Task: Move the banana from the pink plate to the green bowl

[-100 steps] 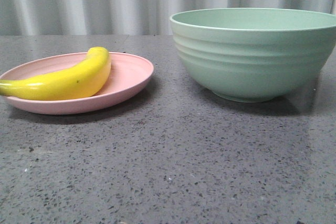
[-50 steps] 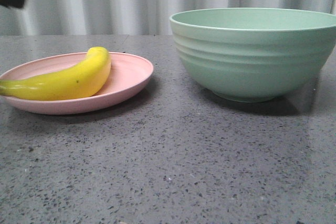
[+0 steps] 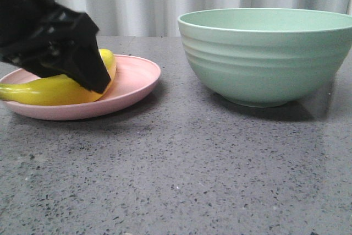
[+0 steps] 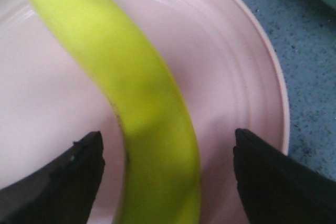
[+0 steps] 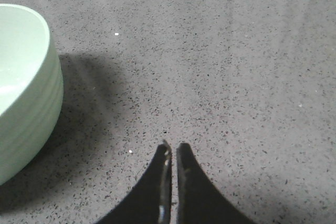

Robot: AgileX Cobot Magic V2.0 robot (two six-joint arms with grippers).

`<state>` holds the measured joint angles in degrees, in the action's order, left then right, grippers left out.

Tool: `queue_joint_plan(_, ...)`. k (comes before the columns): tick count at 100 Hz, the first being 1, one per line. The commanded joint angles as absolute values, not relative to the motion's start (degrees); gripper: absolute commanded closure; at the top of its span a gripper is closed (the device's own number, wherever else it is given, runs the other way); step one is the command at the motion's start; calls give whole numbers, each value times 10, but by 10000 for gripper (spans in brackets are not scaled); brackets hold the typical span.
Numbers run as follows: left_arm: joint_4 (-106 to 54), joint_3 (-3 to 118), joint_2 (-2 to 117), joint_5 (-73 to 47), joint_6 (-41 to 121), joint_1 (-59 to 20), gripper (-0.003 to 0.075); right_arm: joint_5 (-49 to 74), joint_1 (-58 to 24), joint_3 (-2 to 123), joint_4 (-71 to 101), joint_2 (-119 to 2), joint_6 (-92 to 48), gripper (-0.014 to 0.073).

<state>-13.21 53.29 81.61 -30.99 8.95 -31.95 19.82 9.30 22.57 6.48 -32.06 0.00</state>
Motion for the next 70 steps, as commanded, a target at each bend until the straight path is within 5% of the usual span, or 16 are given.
queue_joint_plan(1,-142,557,816,-284,84,-323,240,154,94,238,67,-325,0,655)
queue_joint_plan(16,-142,558,828,-284,84,-323,255,154,94,238,67,-325,0,655)
queue_joint_plan(50,-142,558,831,-283,84,-323,479,150,92,242,65,-325,0,655)
queue_joint_plan(70,-142,579,828,-306,84,-323,496,222,64,291,50,-332,0,655)
